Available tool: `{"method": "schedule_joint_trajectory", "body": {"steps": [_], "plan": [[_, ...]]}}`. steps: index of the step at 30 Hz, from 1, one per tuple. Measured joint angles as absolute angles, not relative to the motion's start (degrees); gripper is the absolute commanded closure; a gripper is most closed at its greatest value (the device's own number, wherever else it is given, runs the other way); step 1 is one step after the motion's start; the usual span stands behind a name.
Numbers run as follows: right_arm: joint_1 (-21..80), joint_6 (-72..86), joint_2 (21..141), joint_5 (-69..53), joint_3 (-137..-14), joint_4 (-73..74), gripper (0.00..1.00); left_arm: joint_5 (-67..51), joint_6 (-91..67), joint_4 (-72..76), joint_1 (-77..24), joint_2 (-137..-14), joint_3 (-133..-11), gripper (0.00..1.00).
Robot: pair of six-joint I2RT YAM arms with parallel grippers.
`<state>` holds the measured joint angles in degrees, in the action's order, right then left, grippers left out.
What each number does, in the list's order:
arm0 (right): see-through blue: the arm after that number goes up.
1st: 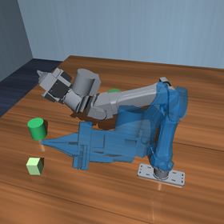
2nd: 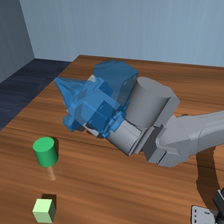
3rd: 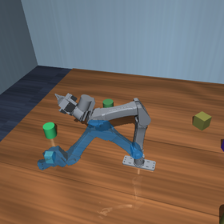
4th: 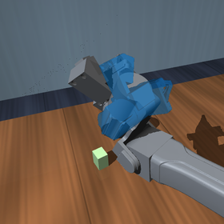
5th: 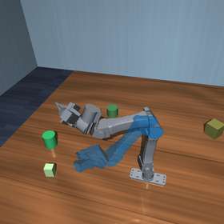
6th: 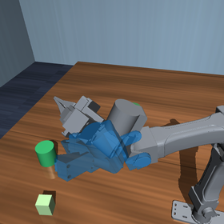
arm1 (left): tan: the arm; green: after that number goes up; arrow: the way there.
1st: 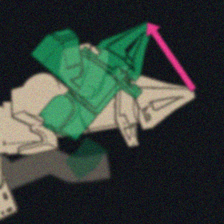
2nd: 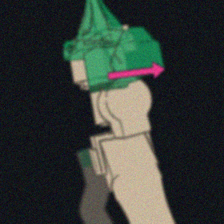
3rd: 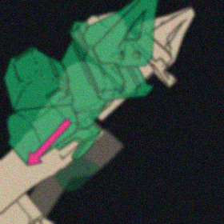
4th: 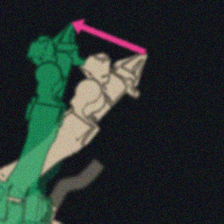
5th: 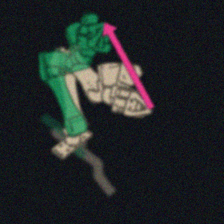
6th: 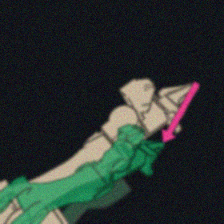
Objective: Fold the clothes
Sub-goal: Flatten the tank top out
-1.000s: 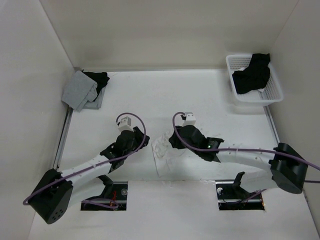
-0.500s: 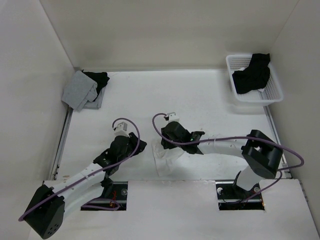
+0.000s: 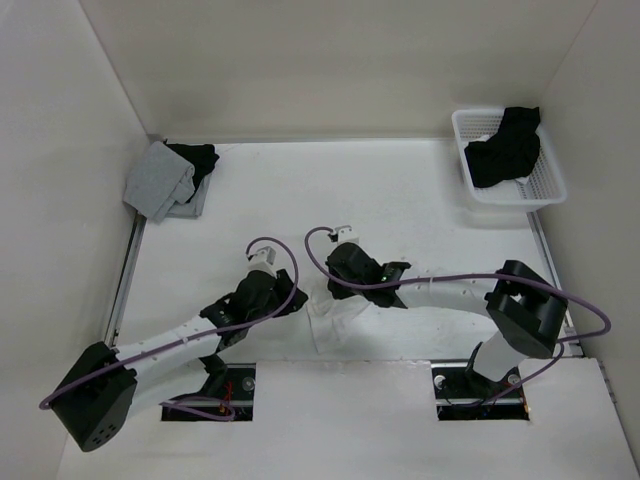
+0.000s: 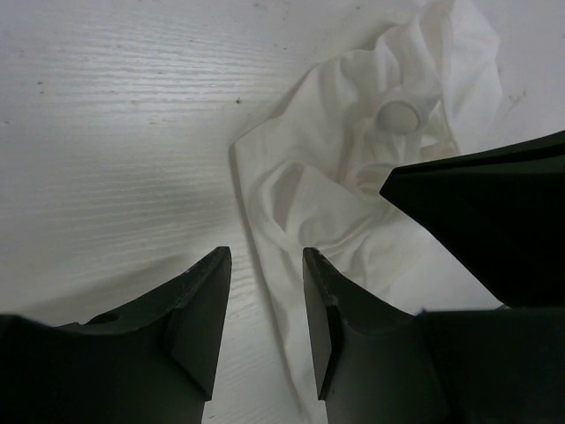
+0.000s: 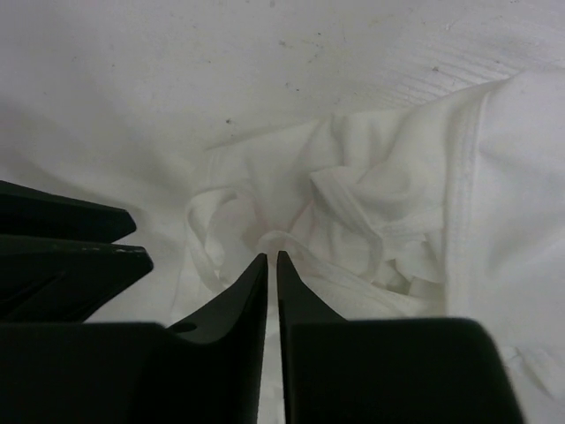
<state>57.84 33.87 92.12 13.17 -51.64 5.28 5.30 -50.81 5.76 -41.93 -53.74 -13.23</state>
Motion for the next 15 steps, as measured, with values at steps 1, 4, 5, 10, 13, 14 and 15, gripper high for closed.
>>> {"method": "schedule_joint_trajectory", "body": {"steps": [1,4,5,10,13,14,15], "plan": [[57.84,33.8,91.66,13.02,-51.64,5.23,0.74,5.32,-50.78,5.96,-42.17,-54.24,-13.63,0.63],[57.84,33.47,91.53,12.49,-51.64,5.28,0.75,5.43,-50.78,7.11,-42.48,-56.77,-15.14,0.65],[57.84,33.34,91.53,12.38,-51.64,5.48,0.76,5.54,-50.76,7.09,-42.54,-57.43,-15.55,0.66],[57.84,33.21,91.42,12.25,-51.2,5.26,0.77,6.48,-50.76,8.43,-43.51,-63.9,-18.2,0.71],[57.87,33.26,90.5,12.19,-49.76,5.04,0.76,7.2,-50.76,8.82,-43.97,-66.32,-18.55,0.74],[57.84,33.3,90.26,12.19,-49.58,5.08,0.76,7.55,-50.78,8.82,-43.99,-66.94,-18.55,0.74],[57.84,33.36,90.08,12.19,-49.5,5.02,0.76,7.73,-50.76,8.82,-44.01,-67.2,-18.55,0.74]]}}
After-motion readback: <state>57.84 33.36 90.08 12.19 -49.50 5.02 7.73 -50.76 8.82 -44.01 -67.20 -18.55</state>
